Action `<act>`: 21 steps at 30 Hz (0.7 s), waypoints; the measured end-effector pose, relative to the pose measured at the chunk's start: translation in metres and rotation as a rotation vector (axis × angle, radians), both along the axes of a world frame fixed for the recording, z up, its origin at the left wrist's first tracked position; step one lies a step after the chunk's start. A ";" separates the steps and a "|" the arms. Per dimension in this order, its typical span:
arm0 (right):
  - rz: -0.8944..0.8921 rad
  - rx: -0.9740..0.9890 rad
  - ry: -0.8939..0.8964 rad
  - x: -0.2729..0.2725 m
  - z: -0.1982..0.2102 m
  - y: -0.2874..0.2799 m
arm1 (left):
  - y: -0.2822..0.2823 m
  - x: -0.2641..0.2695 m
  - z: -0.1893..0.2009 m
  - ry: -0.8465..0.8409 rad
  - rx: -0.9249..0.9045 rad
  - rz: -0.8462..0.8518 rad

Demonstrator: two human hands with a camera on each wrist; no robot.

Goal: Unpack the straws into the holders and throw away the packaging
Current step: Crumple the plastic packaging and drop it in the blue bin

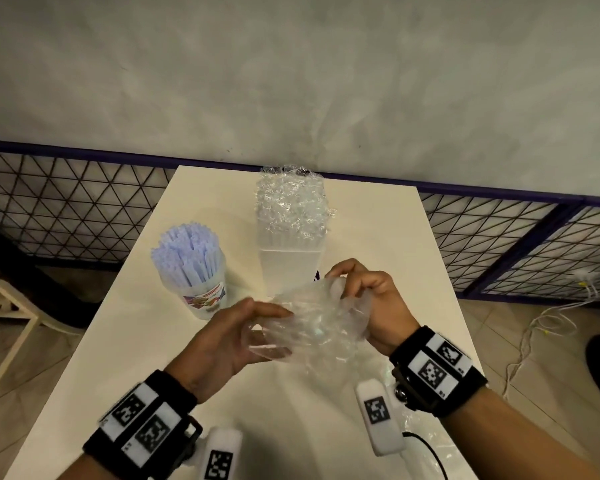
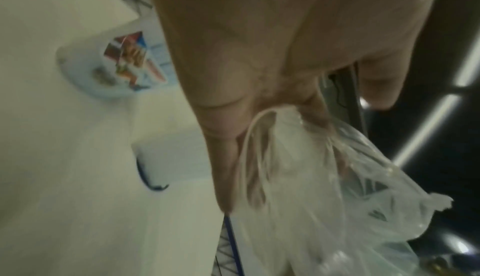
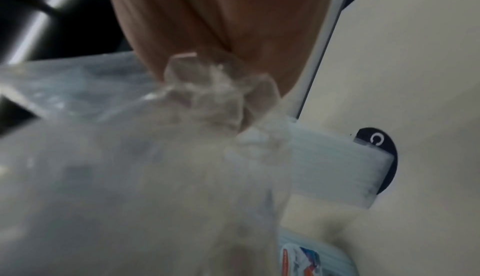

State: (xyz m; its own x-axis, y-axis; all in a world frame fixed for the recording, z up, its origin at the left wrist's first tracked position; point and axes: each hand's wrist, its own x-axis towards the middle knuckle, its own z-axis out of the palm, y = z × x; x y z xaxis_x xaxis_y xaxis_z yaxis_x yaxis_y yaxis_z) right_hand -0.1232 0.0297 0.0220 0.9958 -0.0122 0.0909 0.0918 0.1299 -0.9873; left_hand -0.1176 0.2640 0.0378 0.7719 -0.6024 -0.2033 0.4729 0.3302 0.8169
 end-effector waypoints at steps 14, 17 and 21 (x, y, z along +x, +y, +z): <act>0.213 0.378 0.250 -0.002 -0.001 -0.004 | -0.021 0.003 -0.007 -0.216 0.374 0.179; 0.291 0.307 0.351 -0.009 -0.004 -0.001 | -0.023 0.008 -0.013 -0.375 0.539 0.260; 0.025 -0.186 0.251 -0.009 -0.019 0.009 | -0.025 0.008 -0.021 -0.488 0.716 0.116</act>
